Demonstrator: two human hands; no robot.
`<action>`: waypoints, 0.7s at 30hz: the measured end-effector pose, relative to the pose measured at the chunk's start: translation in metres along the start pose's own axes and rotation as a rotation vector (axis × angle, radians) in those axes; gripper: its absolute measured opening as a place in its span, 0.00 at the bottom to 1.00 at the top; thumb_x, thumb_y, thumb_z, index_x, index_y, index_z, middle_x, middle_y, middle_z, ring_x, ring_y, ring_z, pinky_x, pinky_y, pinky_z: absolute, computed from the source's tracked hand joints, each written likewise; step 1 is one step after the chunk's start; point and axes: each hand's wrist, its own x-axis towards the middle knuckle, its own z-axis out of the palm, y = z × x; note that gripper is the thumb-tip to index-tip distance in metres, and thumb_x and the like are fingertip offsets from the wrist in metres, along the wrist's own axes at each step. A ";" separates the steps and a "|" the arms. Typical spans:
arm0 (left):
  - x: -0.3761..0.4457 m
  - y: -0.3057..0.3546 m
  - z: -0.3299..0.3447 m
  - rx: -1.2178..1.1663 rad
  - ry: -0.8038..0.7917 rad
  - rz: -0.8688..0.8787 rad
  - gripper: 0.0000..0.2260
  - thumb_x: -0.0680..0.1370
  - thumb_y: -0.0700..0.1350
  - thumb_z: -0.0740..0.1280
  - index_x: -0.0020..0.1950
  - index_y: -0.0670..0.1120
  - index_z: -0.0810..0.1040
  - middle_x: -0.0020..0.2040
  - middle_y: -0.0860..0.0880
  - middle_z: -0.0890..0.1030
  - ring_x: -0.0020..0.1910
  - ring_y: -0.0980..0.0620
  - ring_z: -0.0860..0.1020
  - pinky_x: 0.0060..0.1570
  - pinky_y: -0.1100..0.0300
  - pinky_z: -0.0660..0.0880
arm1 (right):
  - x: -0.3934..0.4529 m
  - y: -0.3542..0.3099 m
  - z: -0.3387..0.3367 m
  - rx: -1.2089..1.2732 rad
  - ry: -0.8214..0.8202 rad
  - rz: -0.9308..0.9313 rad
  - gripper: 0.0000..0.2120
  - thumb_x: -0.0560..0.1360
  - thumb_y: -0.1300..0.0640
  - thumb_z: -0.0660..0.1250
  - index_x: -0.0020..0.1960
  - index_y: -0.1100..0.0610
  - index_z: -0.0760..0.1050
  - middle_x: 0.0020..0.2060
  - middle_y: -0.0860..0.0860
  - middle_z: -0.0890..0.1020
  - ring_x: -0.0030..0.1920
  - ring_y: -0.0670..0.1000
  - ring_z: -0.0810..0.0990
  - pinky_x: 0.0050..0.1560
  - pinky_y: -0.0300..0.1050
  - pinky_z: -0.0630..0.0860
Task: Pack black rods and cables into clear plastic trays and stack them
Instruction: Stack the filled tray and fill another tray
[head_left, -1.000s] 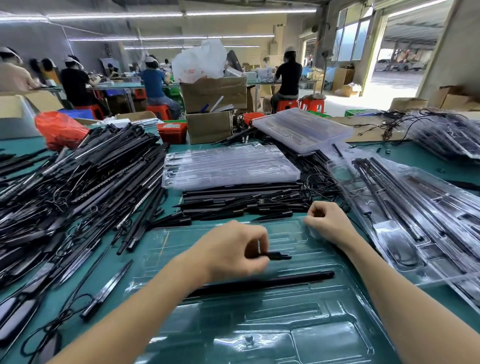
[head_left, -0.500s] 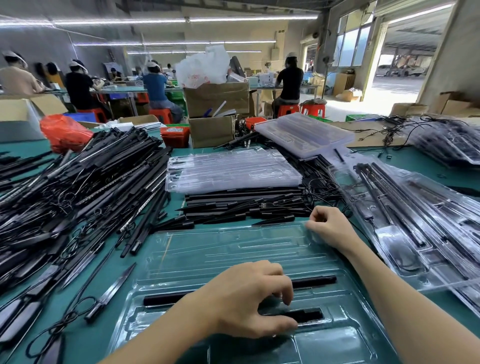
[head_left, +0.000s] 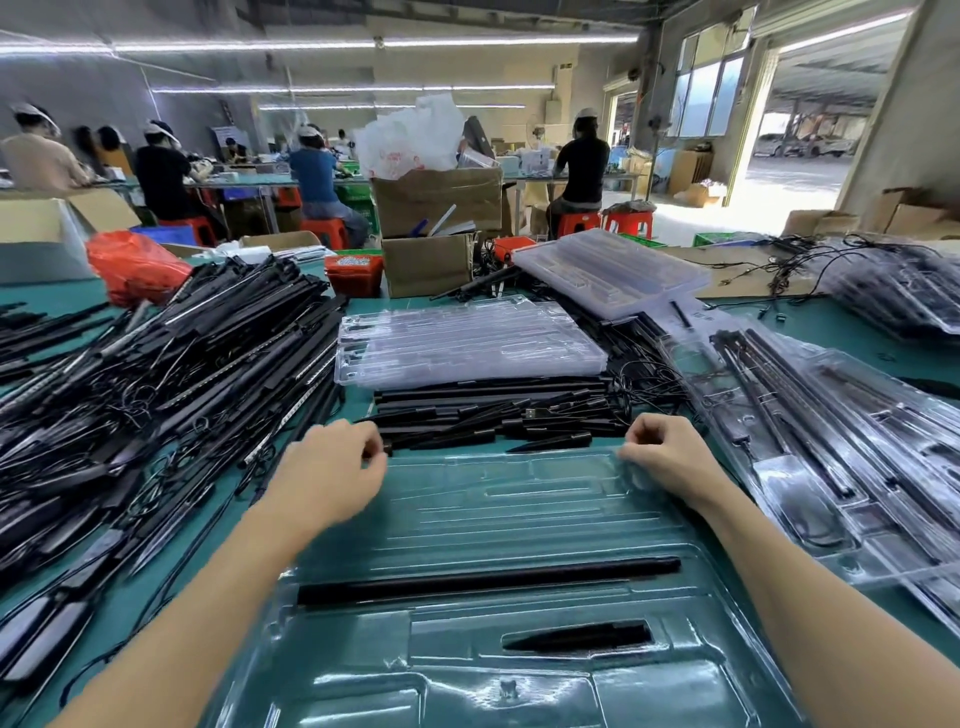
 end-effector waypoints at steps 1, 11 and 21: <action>0.001 -0.012 0.004 0.057 -0.018 -0.066 0.07 0.82 0.52 0.59 0.54 0.55 0.76 0.53 0.51 0.77 0.56 0.47 0.74 0.58 0.49 0.72 | 0.000 0.001 0.000 0.005 -0.007 0.004 0.07 0.69 0.66 0.72 0.35 0.59 0.76 0.25 0.55 0.79 0.26 0.52 0.75 0.33 0.44 0.71; 0.006 -0.047 0.014 0.001 0.147 -0.285 0.16 0.84 0.55 0.57 0.62 0.43 0.70 0.61 0.38 0.69 0.59 0.36 0.69 0.53 0.42 0.71 | 0.002 0.002 0.001 0.014 -0.022 0.001 0.07 0.69 0.62 0.73 0.35 0.57 0.76 0.24 0.53 0.79 0.24 0.51 0.74 0.34 0.44 0.69; 0.036 -0.056 0.001 0.305 0.040 -0.386 0.20 0.82 0.59 0.60 0.62 0.44 0.74 0.61 0.43 0.79 0.62 0.41 0.75 0.57 0.49 0.71 | 0.002 0.000 0.001 -0.004 -0.024 0.018 0.05 0.68 0.65 0.71 0.36 0.60 0.76 0.25 0.58 0.80 0.25 0.53 0.77 0.36 0.46 0.73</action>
